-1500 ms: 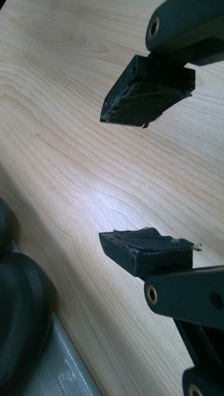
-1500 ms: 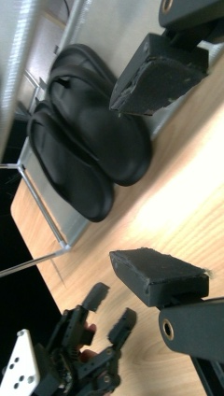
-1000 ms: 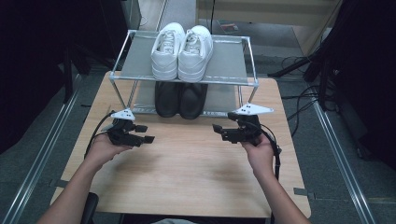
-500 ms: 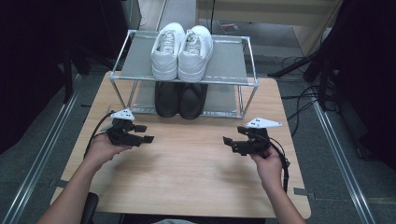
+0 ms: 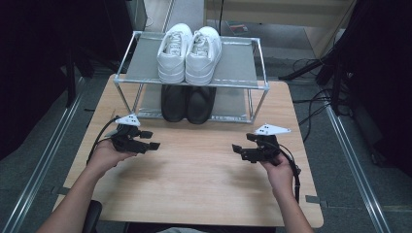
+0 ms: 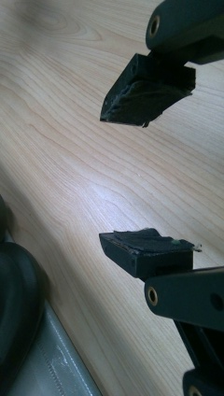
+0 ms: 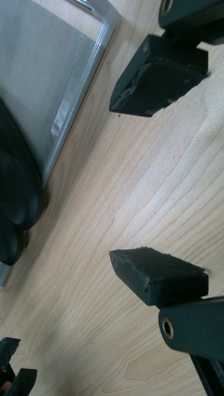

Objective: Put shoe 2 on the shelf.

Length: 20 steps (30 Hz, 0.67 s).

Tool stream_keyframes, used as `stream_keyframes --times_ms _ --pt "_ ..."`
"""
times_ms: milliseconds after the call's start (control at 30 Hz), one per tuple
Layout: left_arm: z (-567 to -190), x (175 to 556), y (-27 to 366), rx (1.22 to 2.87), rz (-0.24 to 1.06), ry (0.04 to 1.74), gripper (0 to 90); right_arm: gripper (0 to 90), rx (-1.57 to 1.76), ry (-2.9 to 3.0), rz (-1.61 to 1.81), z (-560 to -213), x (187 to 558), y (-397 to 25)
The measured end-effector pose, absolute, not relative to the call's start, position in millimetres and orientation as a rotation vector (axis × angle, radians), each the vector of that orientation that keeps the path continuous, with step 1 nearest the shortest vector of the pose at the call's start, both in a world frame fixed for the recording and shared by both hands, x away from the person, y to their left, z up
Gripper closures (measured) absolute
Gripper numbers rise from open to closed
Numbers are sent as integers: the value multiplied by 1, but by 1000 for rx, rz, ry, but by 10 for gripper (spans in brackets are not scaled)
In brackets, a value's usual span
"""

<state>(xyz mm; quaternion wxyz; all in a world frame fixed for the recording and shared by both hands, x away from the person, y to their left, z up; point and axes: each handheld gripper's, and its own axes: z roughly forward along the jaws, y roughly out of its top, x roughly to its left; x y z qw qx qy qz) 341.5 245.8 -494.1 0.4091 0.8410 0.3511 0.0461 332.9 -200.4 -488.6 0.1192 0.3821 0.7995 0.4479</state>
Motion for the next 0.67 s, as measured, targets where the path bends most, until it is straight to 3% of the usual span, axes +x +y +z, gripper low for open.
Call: stream_keyframes --times_ms 667 --pt "-496 338 242 2126 106 889 341 249 1058 2366 1255 -492 335 -196"
